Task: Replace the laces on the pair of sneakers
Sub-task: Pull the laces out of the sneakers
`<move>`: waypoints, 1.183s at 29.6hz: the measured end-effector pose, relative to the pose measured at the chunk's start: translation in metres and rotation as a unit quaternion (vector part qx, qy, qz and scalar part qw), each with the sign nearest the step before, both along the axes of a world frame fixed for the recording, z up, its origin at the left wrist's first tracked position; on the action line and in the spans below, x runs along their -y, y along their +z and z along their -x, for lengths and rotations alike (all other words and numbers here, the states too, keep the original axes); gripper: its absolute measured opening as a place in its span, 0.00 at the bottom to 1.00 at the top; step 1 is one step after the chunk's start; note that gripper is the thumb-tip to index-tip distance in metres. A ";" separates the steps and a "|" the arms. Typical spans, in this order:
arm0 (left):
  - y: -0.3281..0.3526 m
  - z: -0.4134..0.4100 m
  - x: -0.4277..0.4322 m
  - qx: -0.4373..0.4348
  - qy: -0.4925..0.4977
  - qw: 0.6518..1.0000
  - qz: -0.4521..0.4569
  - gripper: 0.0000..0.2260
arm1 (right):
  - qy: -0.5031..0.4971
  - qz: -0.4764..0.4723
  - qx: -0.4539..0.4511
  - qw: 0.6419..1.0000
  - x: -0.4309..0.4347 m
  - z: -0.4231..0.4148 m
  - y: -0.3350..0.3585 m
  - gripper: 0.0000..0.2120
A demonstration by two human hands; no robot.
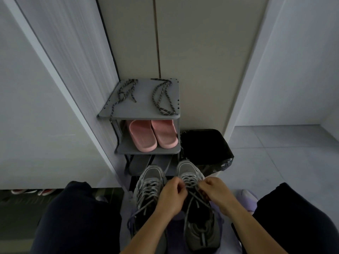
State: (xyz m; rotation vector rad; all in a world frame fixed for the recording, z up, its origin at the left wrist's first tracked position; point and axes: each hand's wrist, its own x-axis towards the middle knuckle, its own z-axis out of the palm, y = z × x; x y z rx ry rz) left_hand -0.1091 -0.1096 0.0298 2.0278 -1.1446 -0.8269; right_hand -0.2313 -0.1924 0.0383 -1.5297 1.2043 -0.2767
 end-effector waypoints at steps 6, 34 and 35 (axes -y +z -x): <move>0.008 -0.004 0.010 -0.020 0.041 0.999 -0.028 0.07 | 0.012 0.009 0.017 1.000 -0.003 0.000 0.002 0.09; 0.028 -0.020 0.004 0.338 -0.053 0.937 -0.068 0.08 | -0.059 -0.065 0.145 0.986 0.002 0.001 -0.005 0.06; 0.029 -0.024 0.002 0.354 -0.066 0.930 -0.071 0.09 | -0.051 -0.066 0.138 0.987 0.003 0.002 -0.005 0.06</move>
